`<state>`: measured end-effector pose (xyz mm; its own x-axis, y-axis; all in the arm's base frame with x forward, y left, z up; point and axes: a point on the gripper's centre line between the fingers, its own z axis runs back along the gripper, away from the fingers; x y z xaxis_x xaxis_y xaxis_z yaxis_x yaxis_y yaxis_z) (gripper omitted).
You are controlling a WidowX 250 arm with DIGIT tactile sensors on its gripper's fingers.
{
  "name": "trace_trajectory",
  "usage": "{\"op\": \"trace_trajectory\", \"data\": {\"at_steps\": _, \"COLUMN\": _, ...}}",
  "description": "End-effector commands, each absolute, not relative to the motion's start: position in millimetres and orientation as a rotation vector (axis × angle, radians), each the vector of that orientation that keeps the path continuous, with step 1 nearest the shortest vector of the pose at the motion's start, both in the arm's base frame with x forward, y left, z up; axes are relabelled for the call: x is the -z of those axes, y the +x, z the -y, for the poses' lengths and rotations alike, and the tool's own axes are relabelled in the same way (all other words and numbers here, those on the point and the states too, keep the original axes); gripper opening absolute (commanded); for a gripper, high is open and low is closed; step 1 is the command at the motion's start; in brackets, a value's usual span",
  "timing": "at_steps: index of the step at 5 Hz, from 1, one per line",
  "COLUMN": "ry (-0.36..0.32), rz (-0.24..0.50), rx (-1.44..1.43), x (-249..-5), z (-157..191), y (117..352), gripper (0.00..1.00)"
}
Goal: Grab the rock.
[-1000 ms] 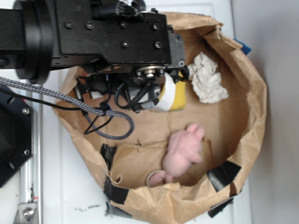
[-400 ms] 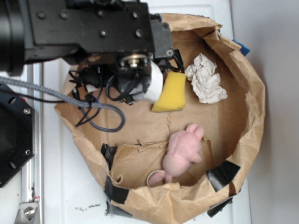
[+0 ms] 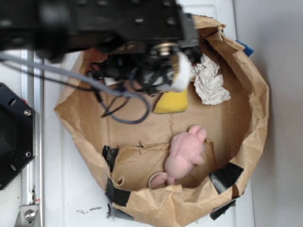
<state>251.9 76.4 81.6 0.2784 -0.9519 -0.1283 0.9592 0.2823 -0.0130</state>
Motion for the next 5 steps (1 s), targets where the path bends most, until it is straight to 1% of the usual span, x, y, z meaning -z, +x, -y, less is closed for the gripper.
{"op": "trace_trajectory", "data": {"at_steps": 1, "ry": 0.111, "rz": -0.078, "rx": 1.301, "x": -96.4, "z": -90.7, "y": 275.0, "gripper": 1.00}}
{"op": "trace_trajectory", "data": {"at_steps": 2, "ry": 0.106, "rz": -0.077, "rx": 1.352, "x": -96.5, "z": -88.5, "y": 268.7, "gripper": 1.00}}
{"op": "trace_trajectory", "data": {"at_steps": 4, "ry": 0.101, "rz": -0.093, "rx": 1.374, "x": -91.9, "z": -88.2, "y": 267.1, "gripper": 1.00}}
{"op": "trace_trajectory", "data": {"at_steps": 5, "ry": 0.094, "rz": -0.101, "rx": 1.383, "x": -90.6, "z": -82.3, "y": 263.5, "gripper": 1.00}}
